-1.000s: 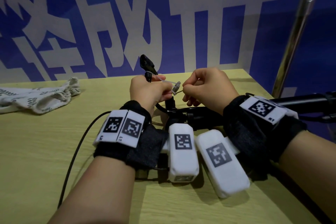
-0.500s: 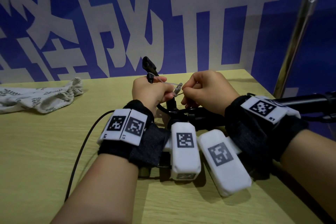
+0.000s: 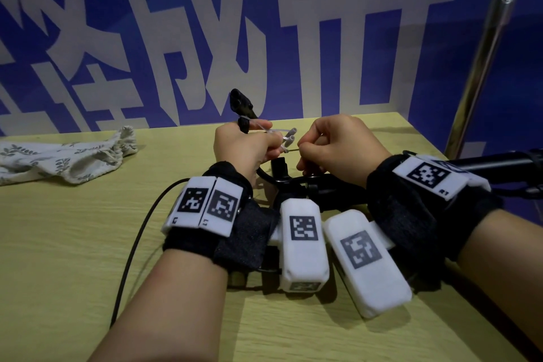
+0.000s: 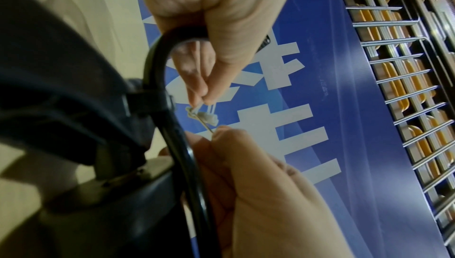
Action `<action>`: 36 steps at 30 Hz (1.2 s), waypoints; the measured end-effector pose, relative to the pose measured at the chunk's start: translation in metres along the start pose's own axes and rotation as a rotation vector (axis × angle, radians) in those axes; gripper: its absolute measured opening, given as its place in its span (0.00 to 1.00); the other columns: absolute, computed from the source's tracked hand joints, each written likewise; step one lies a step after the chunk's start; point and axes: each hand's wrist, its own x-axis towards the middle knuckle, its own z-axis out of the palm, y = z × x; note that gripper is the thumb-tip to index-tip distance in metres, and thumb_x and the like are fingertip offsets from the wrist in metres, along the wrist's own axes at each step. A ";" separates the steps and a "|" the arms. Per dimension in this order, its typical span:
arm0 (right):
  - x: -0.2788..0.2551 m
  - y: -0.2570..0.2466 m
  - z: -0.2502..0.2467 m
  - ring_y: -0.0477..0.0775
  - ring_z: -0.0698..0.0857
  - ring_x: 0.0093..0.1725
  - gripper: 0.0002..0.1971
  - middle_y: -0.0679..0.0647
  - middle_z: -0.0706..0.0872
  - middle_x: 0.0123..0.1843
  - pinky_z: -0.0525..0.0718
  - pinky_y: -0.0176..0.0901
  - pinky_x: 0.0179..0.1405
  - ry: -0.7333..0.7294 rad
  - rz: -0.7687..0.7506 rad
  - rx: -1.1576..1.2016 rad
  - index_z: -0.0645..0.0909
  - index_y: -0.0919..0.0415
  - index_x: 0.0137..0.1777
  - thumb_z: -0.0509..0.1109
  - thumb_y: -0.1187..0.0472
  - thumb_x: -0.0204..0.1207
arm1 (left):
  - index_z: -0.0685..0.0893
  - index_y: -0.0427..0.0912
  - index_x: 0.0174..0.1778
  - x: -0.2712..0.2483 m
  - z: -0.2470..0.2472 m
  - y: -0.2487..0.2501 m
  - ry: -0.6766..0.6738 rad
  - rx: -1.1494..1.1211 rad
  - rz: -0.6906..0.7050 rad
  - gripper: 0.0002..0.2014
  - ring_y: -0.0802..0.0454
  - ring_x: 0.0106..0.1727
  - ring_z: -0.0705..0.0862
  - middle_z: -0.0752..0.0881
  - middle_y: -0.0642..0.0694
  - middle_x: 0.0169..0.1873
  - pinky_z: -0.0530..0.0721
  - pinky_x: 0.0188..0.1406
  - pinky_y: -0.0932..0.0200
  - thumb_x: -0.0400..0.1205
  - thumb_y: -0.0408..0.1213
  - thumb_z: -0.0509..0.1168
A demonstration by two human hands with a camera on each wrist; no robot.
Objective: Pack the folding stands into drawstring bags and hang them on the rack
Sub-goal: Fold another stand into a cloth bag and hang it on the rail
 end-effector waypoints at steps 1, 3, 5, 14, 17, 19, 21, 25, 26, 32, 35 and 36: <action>0.000 0.000 0.000 0.46 0.88 0.34 0.09 0.54 0.90 0.35 0.85 0.31 0.35 0.007 -0.004 0.011 0.78 0.58 0.36 0.66 0.67 0.78 | 0.81 0.42 0.35 0.000 0.000 0.000 0.000 0.003 0.009 0.11 0.52 0.29 0.85 0.86 0.38 0.37 0.84 0.25 0.70 0.73 0.21 0.71; 0.000 -0.001 0.000 0.49 0.89 0.34 0.09 0.55 0.90 0.36 0.87 0.35 0.36 0.015 -0.008 0.039 0.78 0.58 0.36 0.65 0.67 0.78 | 0.81 0.42 0.36 0.000 -0.001 0.000 0.009 0.002 0.018 0.11 0.53 0.30 0.86 0.86 0.40 0.36 0.85 0.26 0.71 0.74 0.22 0.72; -0.001 -0.001 0.000 0.50 0.90 0.35 0.10 0.56 0.90 0.36 0.88 0.38 0.37 0.014 -0.012 0.063 0.78 0.58 0.36 0.65 0.68 0.78 | 0.82 0.43 0.36 -0.001 -0.001 -0.001 0.012 -0.004 0.030 0.10 0.53 0.30 0.85 0.86 0.41 0.35 0.84 0.27 0.71 0.73 0.23 0.72; 0.001 0.000 0.000 0.48 0.90 0.36 0.07 0.54 0.89 0.35 0.88 0.34 0.35 0.015 -0.050 -0.025 0.78 0.59 0.38 0.67 0.67 0.77 | 0.83 0.41 0.37 -0.004 -0.003 0.004 -0.033 -0.050 0.002 0.09 0.52 0.31 0.85 0.85 0.42 0.33 0.81 0.23 0.74 0.75 0.21 0.70; 0.002 0.001 0.001 0.44 0.88 0.33 0.10 0.51 0.88 0.32 0.85 0.28 0.31 0.008 -0.045 -0.048 0.77 0.57 0.35 0.67 0.67 0.77 | 0.82 0.40 0.37 -0.004 -0.003 0.004 -0.038 -0.075 -0.009 0.10 0.52 0.30 0.85 0.85 0.42 0.33 0.80 0.21 0.74 0.74 0.20 0.70; 0.002 0.001 0.001 0.43 0.88 0.32 0.09 0.51 0.88 0.32 0.84 0.27 0.29 0.011 -0.047 -0.050 0.77 0.57 0.36 0.67 0.67 0.77 | 0.82 0.39 0.36 -0.004 -0.002 0.003 -0.046 -0.077 -0.026 0.10 0.52 0.30 0.85 0.85 0.42 0.32 0.80 0.21 0.74 0.74 0.19 0.69; 0.002 0.002 0.001 0.45 0.89 0.34 0.08 0.52 0.89 0.34 0.85 0.29 0.31 0.018 -0.054 -0.063 0.78 0.58 0.37 0.66 0.67 0.77 | 0.81 0.39 0.37 -0.003 0.000 0.003 -0.051 -0.079 -0.054 0.10 0.53 0.30 0.85 0.85 0.42 0.33 0.79 0.21 0.74 0.74 0.19 0.69; 0.001 0.003 0.001 0.46 0.89 0.36 0.06 0.52 0.89 0.34 0.86 0.31 0.35 0.036 -0.059 -0.057 0.79 0.60 0.39 0.66 0.67 0.77 | 0.78 0.40 0.38 0.000 0.002 0.003 -0.043 -0.158 -0.124 0.11 0.53 0.30 0.85 0.84 0.42 0.32 0.76 0.18 0.74 0.75 0.19 0.67; 0.001 0.003 0.001 0.47 0.90 0.36 0.07 0.53 0.89 0.35 0.87 0.33 0.37 0.050 -0.055 -0.029 0.79 0.60 0.38 0.66 0.67 0.77 | 0.77 0.40 0.38 0.000 0.002 0.003 -0.041 -0.182 -0.135 0.12 0.54 0.27 0.85 0.84 0.42 0.31 0.76 0.18 0.74 0.76 0.18 0.67; 0.001 0.003 0.000 0.53 0.91 0.38 0.09 0.57 0.90 0.37 0.90 0.41 0.39 0.073 -0.016 0.171 0.77 0.61 0.36 0.64 0.69 0.78 | 0.74 0.40 0.38 0.001 0.004 0.005 -0.018 -0.245 -0.137 0.13 0.58 0.17 0.82 0.83 0.40 0.32 0.80 0.19 0.72 0.77 0.16 0.63; 0.001 0.003 0.001 0.50 0.90 0.39 0.09 0.54 0.90 0.38 0.88 0.35 0.37 0.063 -0.048 0.075 0.76 0.59 0.37 0.64 0.67 0.78 | 0.72 0.41 0.38 0.005 0.003 0.004 -0.019 -0.244 -0.132 0.14 0.57 0.18 0.82 0.83 0.40 0.33 0.81 0.21 0.72 0.78 0.16 0.61; 0.001 0.004 0.001 0.49 0.90 0.39 0.08 0.54 0.90 0.38 0.87 0.34 0.37 0.059 -0.051 0.057 0.76 0.59 0.37 0.64 0.67 0.79 | 0.72 0.41 0.39 0.006 0.004 0.004 -0.022 -0.240 -0.133 0.13 0.56 0.20 0.82 0.83 0.41 0.33 0.81 0.23 0.71 0.78 0.16 0.61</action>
